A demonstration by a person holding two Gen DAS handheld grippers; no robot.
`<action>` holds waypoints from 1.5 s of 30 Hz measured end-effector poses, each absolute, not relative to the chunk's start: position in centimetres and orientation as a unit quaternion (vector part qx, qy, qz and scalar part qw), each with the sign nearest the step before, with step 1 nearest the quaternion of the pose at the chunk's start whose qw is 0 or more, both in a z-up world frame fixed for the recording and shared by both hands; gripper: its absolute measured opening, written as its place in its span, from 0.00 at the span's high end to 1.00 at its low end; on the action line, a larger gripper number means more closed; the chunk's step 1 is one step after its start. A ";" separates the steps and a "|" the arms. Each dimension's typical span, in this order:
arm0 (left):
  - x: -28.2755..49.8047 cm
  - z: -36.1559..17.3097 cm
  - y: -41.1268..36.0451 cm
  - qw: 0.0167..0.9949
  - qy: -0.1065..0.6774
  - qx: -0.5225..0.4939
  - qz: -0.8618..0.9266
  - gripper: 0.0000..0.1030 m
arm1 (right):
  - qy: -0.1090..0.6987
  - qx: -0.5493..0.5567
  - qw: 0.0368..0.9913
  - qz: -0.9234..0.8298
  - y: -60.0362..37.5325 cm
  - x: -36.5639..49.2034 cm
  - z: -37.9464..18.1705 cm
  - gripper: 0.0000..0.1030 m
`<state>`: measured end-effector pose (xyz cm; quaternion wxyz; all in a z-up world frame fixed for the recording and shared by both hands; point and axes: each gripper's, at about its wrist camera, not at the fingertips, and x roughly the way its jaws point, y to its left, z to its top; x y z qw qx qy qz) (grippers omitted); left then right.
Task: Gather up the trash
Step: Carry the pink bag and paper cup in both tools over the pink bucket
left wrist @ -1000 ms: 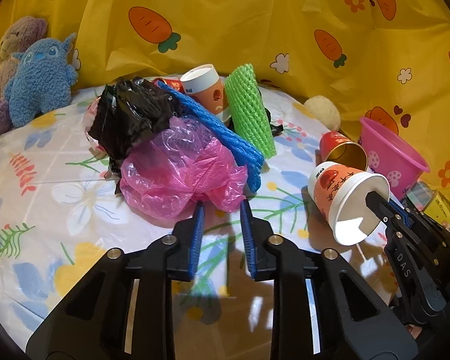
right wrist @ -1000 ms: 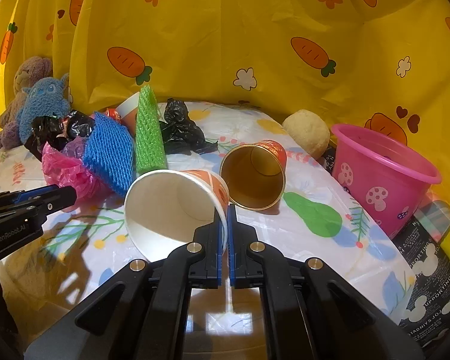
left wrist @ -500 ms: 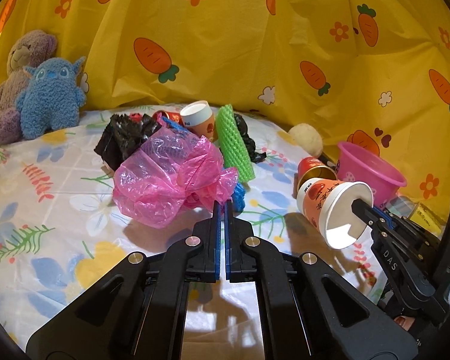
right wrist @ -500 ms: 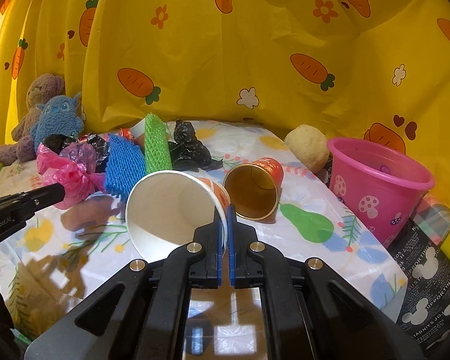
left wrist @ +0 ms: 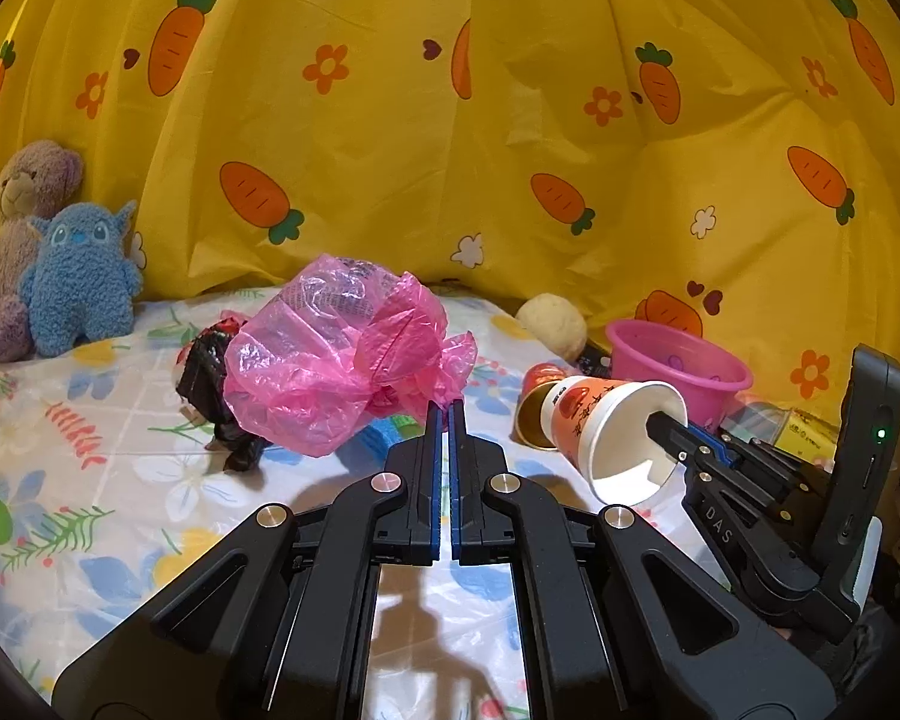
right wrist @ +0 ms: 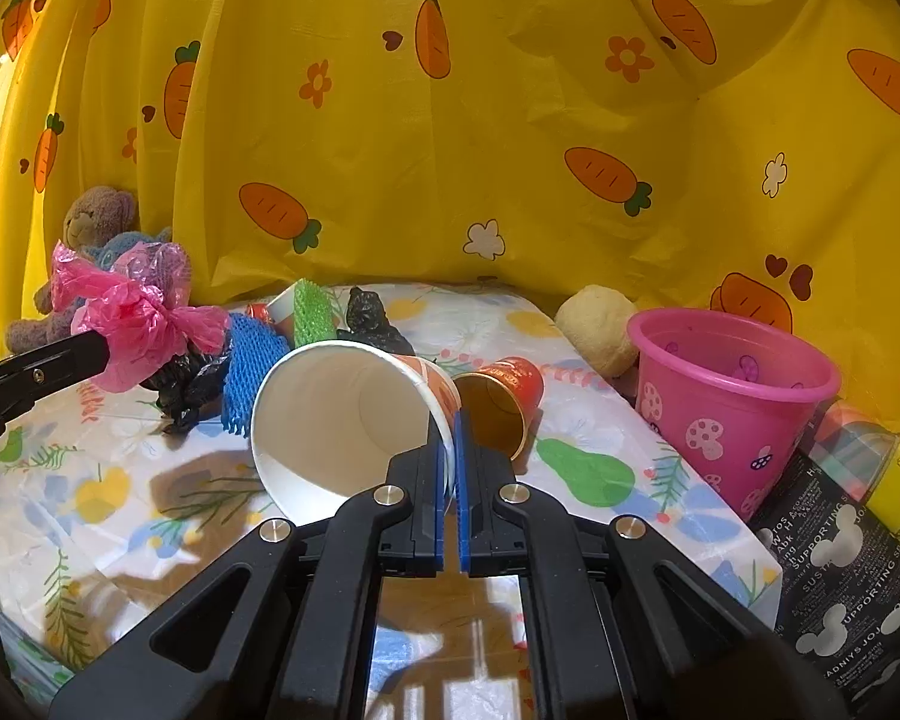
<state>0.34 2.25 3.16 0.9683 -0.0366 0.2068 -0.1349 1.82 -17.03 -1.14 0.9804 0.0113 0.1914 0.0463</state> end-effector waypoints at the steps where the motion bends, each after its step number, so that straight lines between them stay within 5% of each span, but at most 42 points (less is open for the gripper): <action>1: 0.4 3.3 1.9 0.968 0.205 -0.034 -0.138 0.99 | 0.189 0.012 0.981 0.045 -17.2 1.7 -1.0 0.96; 28: 7.6 6.7 -15.1 0.933 0.183 0.037 -0.308 0.99 | 0.119 0.049 0.984 -0.120 -31.5 3.4 3.1 0.96; 45: 15.7 3.6 -26.0 0.892 0.235 0.043 -0.384 0.99 | 0.136 0.065 0.973 -0.178 -38.5 8.4 1.9 0.96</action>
